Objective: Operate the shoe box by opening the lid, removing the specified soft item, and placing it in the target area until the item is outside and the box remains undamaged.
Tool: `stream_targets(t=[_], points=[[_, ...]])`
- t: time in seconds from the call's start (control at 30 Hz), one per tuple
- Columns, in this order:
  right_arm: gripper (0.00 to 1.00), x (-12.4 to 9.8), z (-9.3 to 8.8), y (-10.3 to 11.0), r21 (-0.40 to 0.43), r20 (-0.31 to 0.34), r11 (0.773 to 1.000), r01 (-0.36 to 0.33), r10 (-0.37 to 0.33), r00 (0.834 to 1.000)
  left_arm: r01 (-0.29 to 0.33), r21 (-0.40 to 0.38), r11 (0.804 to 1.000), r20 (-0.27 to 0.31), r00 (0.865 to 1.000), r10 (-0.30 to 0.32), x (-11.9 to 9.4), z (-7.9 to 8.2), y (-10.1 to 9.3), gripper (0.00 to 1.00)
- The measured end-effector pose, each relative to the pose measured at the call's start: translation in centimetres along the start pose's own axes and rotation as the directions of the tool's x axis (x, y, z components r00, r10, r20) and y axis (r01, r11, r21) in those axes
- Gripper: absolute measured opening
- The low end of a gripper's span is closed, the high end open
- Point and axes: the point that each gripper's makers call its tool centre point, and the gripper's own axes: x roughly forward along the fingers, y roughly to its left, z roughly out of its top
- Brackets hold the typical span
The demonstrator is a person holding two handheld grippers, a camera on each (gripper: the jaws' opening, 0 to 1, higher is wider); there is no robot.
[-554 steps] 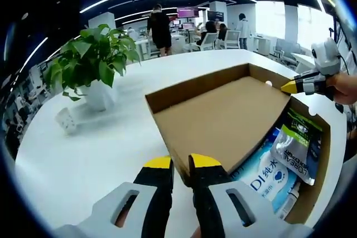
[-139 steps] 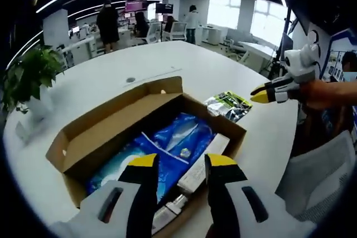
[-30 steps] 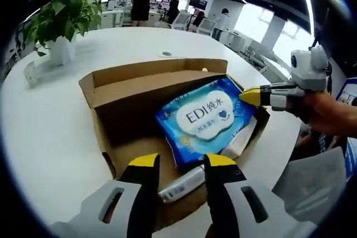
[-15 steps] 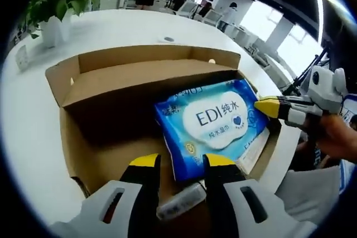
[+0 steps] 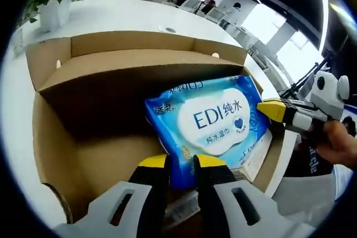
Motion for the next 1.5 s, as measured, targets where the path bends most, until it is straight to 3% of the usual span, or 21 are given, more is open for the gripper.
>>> stream_targets(t=[0.23,0.33,0.93,1.17,1.5], points=[[0.00,0.1,0.0,0.4,-0.028,-0.020,1.000,-0.013,0.013,1.000,-0.008,0.016,1.000,0.022,1.000,0.007,-0.1,0.4,-0.1,0.09],[0.00,0.1,0.0,0.9,-0.085,-0.029,0.996,-0.021,0.018,0.999,-0.010,0.017,1.000,0.038,0.999,0.009,-0.4,0.7,-0.2,0.07],[0.00,-0.8,2.3,2.4,-0.092,0.055,0.995,-0.043,0.049,0.997,-0.040,0.030,0.999,0.118,0.992,0.036,-3.2,2.7,0.2,0.06],[0.00,-1.6,2.9,2.3,-0.092,0.080,0.995,-0.043,0.051,0.995,-0.041,0.044,0.998,0.150,0.988,0.034,-4.1,3.4,-0.6,0.06],[0.00,-4.3,3.4,2.3,-0.079,0.121,0.996,-0.029,0.038,0.992,-0.036,0.098,0.995,0.180,0.984,0.018,-4.7,4.5,-2.7,0.06]])
